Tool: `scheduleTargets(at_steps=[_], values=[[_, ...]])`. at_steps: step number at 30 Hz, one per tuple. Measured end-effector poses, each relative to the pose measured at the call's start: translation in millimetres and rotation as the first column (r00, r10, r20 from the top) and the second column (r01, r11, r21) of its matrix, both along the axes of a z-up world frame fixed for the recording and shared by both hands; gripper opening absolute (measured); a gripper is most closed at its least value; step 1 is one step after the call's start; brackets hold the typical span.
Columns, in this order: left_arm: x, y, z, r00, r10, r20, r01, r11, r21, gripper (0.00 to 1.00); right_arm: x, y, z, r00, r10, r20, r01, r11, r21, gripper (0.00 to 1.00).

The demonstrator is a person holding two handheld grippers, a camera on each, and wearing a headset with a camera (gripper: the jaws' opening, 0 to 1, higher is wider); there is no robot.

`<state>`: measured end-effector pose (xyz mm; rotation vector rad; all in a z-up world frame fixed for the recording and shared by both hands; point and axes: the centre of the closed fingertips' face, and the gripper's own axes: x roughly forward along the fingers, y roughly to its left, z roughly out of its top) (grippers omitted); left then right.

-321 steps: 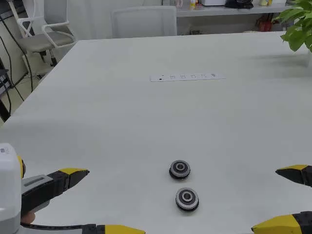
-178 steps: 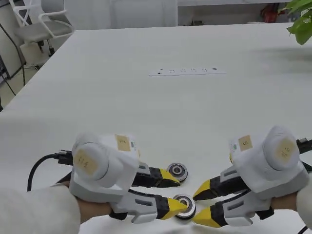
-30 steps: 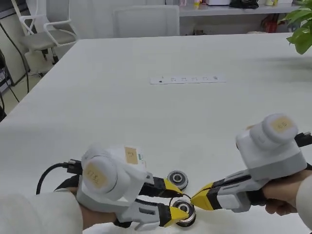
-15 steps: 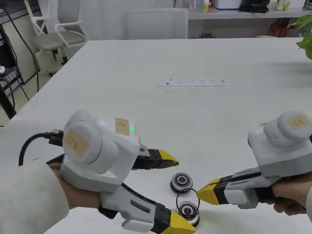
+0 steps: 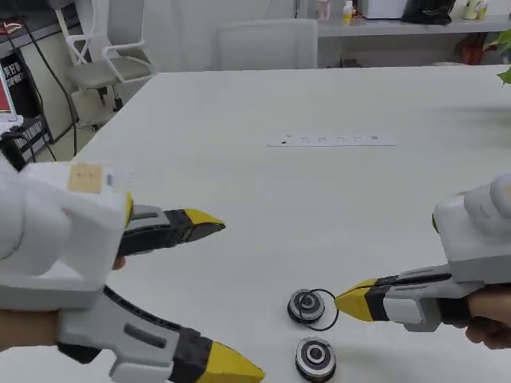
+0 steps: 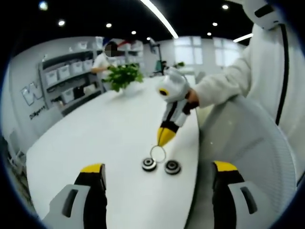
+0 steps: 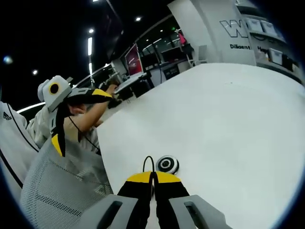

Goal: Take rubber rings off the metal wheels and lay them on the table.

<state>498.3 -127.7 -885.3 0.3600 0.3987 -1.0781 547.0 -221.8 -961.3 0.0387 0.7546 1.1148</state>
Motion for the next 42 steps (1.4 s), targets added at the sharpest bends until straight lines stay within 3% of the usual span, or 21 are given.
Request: scheduleTargets(at_steps=[5, 7, 12, 18, 24, 29, 33, 35, 42], values=[[-5.6, 28.6, -13.1, 0.995, 0.097, -0.014, -0.096, 0.995, 0.037, 0.94, -0.3, 2.6, 8.7, 1.000, -0.014, 0.007, 0.013, 0.999, 0.029, 0.00], [-9.7, 33.0, -17.6, 0.991, 0.131, -0.036, -0.130, 0.991, 0.028, 0.95, -0.1, 2.7, 10.5, 1.000, -0.018, 0.014, 0.017, 0.999, 0.027, 0.00], [-15.9, 34.5, -24.1, 0.985, 0.167, -0.047, -0.166, 0.986, 0.011, 0.95, 2.5, 4.6, 22.8, 0.999, -0.035, 0.030, 0.033, 0.997, 0.069, 0.00], [-14.3, 36.8, -33.0, 0.975, 0.210, -0.066, -0.211, 0.978, 0.003, 0.95, 4.7, 8.3, 39.8, 0.997, -0.059, 0.048, 0.052, 0.990, 0.128, 0.00], [-16.5, 25.4, -34.0, 0.973, 0.213, -0.090, -0.217, 0.975, -0.040, 0.97, 4.0, 16.3, 52.6, 0.995, -0.060, 0.078, 0.047, 0.986, 0.161, 0.00], [-16.0, 21.2, -43.5, 0.971, 0.219, -0.095, -0.221, 0.975, -0.016, 0.98, 0.9, 26.0, 61.3, 0.995, -0.055, 0.084, 0.037, 0.980, 0.197, 0.00], [-15.9, 17.9, -42.2, 0.973, 0.212, -0.091, -0.216, 0.976, -0.030, 0.98, -2.1, 33.2, 60.9, 0.996, -0.045, 0.078, 0.028, 0.979, 0.202, 0.00], [-17.7, 17.8, -45.2, 0.976, 0.199, -0.091, -0.202, 0.979, -0.017, 0.97, -3.5, 36.6, 57.6, 0.997, -0.034, 0.075, 0.019, 0.981, 0.193, 0.00], [-19.4, 15.3, -46.1, 0.976, 0.192, -0.101, -0.195, 0.980, -0.028, 0.99, -19.9, 50.8, 31.0, 0.997, 0.048, 0.063, -0.054, 0.994, 0.099, 0.00]])
